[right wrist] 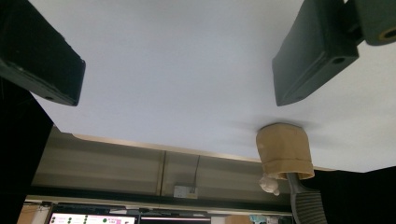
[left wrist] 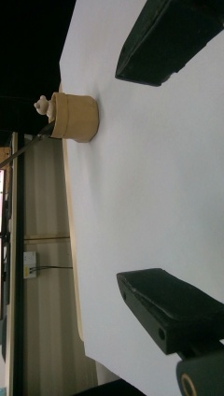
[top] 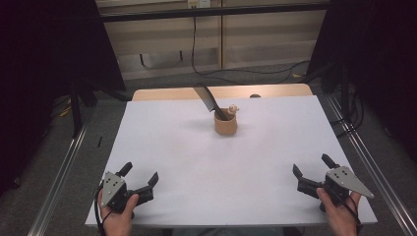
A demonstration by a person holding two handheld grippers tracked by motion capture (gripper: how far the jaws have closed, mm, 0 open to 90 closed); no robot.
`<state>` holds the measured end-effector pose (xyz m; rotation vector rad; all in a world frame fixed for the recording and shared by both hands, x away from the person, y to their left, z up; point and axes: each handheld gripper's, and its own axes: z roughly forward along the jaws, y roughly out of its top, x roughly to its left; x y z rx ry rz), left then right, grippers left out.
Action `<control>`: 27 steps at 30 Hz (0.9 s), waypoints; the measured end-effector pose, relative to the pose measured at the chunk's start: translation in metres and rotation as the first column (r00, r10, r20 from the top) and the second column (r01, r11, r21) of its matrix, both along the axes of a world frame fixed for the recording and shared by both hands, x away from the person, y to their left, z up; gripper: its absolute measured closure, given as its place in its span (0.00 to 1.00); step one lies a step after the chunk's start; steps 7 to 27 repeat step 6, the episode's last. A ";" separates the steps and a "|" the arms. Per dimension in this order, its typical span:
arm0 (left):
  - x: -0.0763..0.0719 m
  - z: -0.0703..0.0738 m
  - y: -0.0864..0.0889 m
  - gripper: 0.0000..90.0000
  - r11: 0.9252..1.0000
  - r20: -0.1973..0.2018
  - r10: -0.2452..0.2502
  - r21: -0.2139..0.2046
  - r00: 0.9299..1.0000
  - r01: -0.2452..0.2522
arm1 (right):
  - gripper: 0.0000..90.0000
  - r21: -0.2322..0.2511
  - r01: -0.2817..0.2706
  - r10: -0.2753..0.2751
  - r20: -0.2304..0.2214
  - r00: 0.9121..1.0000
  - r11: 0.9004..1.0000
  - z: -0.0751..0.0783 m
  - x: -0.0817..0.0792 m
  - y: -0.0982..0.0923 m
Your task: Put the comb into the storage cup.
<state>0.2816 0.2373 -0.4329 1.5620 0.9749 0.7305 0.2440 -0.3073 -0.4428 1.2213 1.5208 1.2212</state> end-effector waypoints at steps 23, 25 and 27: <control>0.000 0.001 0.001 0.05 1.000 0.010 0.006 -0.004 1.000 -0.006 | 0.01 0.014 0.011 -0.011 -0.004 1.000 1.000 0.001 -0.001 -0.003; 0.000 0.001 0.001 0.05 1.000 0.010 0.006 -0.004 1.000 -0.006 | 0.01 0.014 0.011 -0.011 -0.004 1.000 1.000 0.001 -0.001 -0.003; 0.000 0.001 0.001 0.05 1.000 0.010 0.006 -0.004 1.000 -0.006 | 0.01 0.014 0.011 -0.011 -0.004 1.000 1.000 0.001 -0.001 -0.003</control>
